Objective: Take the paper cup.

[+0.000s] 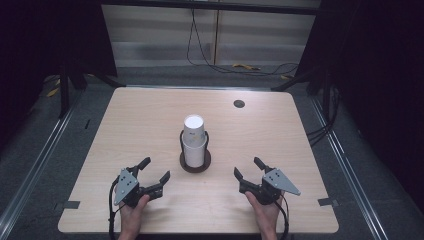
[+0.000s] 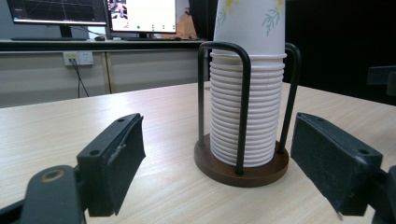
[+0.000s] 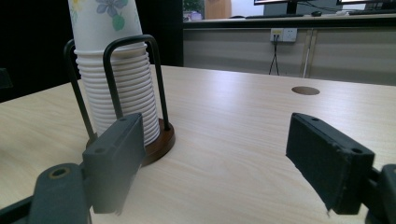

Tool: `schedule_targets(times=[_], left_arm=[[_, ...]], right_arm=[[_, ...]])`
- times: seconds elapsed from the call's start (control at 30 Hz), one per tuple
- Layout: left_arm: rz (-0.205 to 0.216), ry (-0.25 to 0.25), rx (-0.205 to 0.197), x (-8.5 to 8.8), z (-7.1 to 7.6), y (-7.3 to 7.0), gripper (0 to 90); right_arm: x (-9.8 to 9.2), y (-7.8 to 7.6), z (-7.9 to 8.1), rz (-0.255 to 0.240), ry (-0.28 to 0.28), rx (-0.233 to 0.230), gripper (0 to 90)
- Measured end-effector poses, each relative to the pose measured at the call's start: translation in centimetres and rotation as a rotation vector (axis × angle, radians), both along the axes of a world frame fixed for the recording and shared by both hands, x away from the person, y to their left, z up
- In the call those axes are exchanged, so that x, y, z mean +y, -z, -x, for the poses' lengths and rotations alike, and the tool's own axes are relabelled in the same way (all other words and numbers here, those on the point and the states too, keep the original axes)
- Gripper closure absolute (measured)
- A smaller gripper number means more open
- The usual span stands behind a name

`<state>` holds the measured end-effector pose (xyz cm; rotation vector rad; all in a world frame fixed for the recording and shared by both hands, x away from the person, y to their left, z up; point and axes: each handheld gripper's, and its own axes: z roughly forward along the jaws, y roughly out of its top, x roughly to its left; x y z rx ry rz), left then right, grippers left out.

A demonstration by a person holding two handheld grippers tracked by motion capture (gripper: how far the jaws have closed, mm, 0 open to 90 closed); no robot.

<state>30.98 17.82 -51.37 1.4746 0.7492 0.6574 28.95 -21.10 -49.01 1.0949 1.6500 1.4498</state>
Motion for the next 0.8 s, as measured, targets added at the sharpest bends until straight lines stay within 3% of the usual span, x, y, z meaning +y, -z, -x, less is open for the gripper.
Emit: schedule_targets(times=[0.1,0.13,0.23,0.3,0.47,0.6,0.67,0.8], left_arm=[[-0.002,0.002,-0.002,0.0,0.0,0.0,17.3],[-0.004,0.004,-0.002,0.0,0.0,0.0,17.3],[-0.004,0.008,-0.002,0.1,0.0,0.0,17.3],[-0.001,0.006,-0.001,0.0,0.0,0.0,17.3],[-0.017,0.022,-0.006,0.1,0.0,0.0,17.3],[-0.007,0.02,-0.009,0.0,0.0,0.0,17.3],[0.003,0.022,-0.008,0.0,0.1,0.0,17.3],[0.002,0.023,-0.007,0.0,0.1,0.0,17.3]], right_arm=[[0.1,0.0,-0.2,-0.022,-0.008,0.003,18.3],[0.1,0.0,-0.3,-0.057,-0.029,0.003,18.0],[0.3,-0.2,-0.4,-0.05,-0.042,0.005,17.7],[0.4,-0.5,-0.7,-0.071,-0.063,0.013,17.2],[1.0,-1.6,-1.2,-0.068,-0.116,0.009,16.8],[1.6,-2.3,-1.7,-0.078,-0.157,0.013,18.2],[2.4,-2.7,-2.2,-0.049,-0.191,0.022,18.2],[2.9,-2.9,-2.6,-0.035,-0.215,0.026,17.4]])
